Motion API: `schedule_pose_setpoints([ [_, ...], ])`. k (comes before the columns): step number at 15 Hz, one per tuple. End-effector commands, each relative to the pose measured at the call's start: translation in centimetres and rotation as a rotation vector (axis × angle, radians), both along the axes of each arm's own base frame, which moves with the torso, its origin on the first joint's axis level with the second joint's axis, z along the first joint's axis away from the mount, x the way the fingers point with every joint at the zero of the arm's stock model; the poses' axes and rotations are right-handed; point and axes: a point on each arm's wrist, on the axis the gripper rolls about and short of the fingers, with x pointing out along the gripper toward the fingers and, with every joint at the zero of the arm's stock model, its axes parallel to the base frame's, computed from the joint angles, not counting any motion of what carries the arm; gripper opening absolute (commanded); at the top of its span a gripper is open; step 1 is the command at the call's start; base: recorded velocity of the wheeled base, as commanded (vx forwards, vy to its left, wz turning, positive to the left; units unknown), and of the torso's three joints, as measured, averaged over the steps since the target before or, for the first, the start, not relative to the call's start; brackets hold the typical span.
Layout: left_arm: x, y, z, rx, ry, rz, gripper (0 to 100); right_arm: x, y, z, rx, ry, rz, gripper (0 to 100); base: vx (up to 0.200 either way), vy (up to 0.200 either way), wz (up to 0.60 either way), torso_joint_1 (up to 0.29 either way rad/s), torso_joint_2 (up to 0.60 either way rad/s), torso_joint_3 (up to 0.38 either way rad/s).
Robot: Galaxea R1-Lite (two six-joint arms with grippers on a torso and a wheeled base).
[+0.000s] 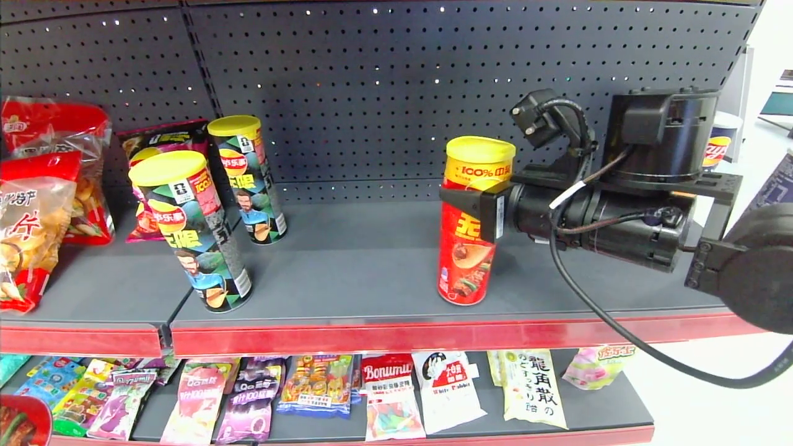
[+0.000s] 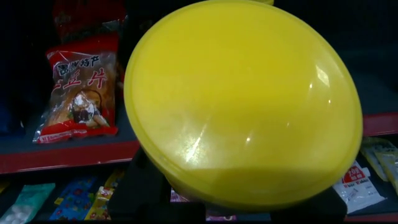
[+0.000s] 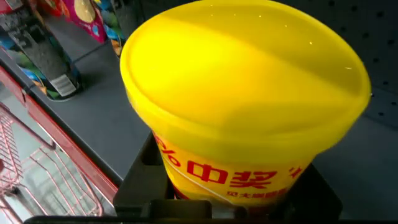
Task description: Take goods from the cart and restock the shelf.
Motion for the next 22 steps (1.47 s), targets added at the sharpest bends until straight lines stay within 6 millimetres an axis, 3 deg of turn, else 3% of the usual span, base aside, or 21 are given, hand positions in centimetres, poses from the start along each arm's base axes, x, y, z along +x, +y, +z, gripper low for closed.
schedule_pose_setpoints([
  [1, 0.0, 0.0, 0.0, -0.001, -0.004, 0.000, 0, -0.5, 0.0, 0.0, -0.015, -0.008, 0.007, 0, 0.000, 0.000, 0.00, 0.000, 0.00, 0.000],
  [5, 0.0, 0.0, 0.0, -0.001, -0.004, 0.000, 0, -1.5, -0.2, -0.5, -0.041, -0.006, 0.012, 0, 0.000, 0.000, 0.00, 0.000, 0.00, 0.000],
  [22, -0.1, 0.0, -0.1, 0.000, -0.004, -0.003, 0, -1.8, -0.4, -0.9, -0.047, 0.007, 0.005, 0, 0.000, 0.000, 0.00, 0.000, 0.00, 0.000],
])
